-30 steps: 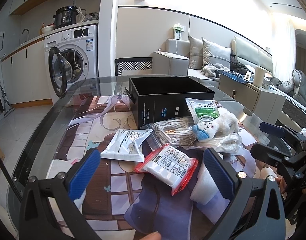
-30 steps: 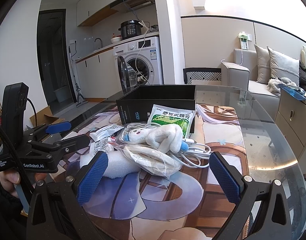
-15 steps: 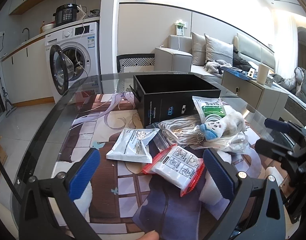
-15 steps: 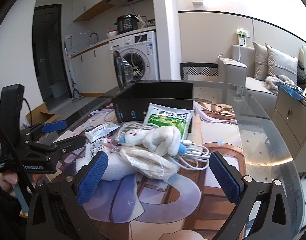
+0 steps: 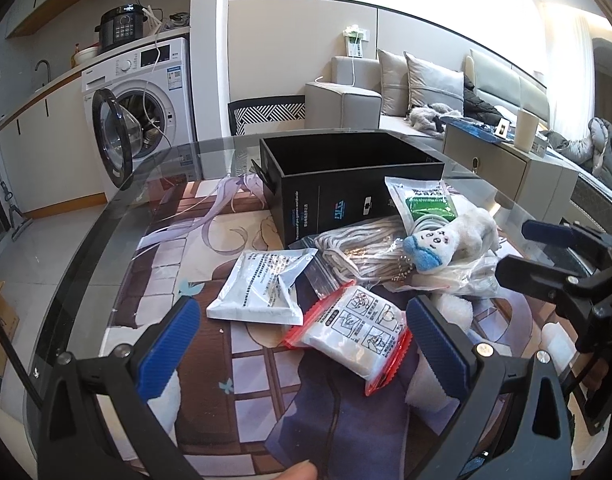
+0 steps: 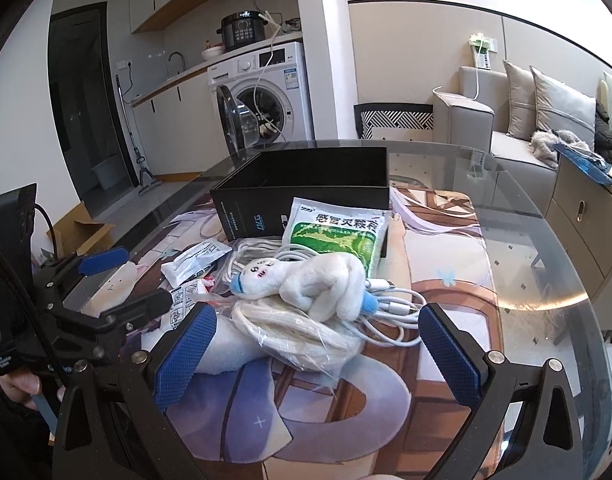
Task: Organize soft objects
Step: 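Lower the right gripper onto the white plush toy and close it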
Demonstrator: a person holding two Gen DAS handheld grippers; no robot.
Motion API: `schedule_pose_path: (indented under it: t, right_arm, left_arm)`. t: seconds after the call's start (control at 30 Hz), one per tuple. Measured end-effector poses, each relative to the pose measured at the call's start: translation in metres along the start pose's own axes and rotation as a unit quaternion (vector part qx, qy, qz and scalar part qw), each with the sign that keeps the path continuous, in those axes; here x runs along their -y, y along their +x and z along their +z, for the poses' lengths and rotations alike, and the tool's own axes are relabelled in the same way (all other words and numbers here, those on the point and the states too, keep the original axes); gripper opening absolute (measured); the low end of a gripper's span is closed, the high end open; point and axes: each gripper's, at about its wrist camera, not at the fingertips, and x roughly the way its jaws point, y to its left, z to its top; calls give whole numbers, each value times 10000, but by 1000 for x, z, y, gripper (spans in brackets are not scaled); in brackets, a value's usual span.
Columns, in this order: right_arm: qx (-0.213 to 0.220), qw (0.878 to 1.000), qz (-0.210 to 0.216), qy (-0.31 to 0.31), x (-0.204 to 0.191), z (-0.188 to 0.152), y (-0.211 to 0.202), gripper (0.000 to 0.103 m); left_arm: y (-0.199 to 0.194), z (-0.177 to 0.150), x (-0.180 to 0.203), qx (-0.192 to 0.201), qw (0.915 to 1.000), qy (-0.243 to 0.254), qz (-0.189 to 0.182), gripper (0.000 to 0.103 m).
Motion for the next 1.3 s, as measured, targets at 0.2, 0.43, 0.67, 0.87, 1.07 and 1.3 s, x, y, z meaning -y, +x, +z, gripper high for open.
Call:
schedule_pose_path:
  t: [0.2,0.43,0.67,0.87,1.07,1.3]
  right_arm:
    - [-111,9998,-55,-145,-7,10,12,103]
    - [-327,9993,-44,-180,-9,23,29,103]
    - [-585,9980,-19,-227,-13,27,45,103]
    - [-811,9964,-82,-218,-14,29,60,103]
    - [-850,9960,-130,-253,-14,29,64,100]
    - [-775,9964,-56,-341,-16,25,58,81]
  left_arm:
    - [5,-2,1,-139,9999,71,-59,103]
    - [13,-2,2,-309,9993,154,-119,103]
    - [22,-2,3,-558,9980,185,-250,103]
    - [25,-2,5,-667,9971,243,-275,103]
    - [30,-1,1,-789,9962,149,-336,103]
    - [28,-1,2,-746,9956,194,-533,94]
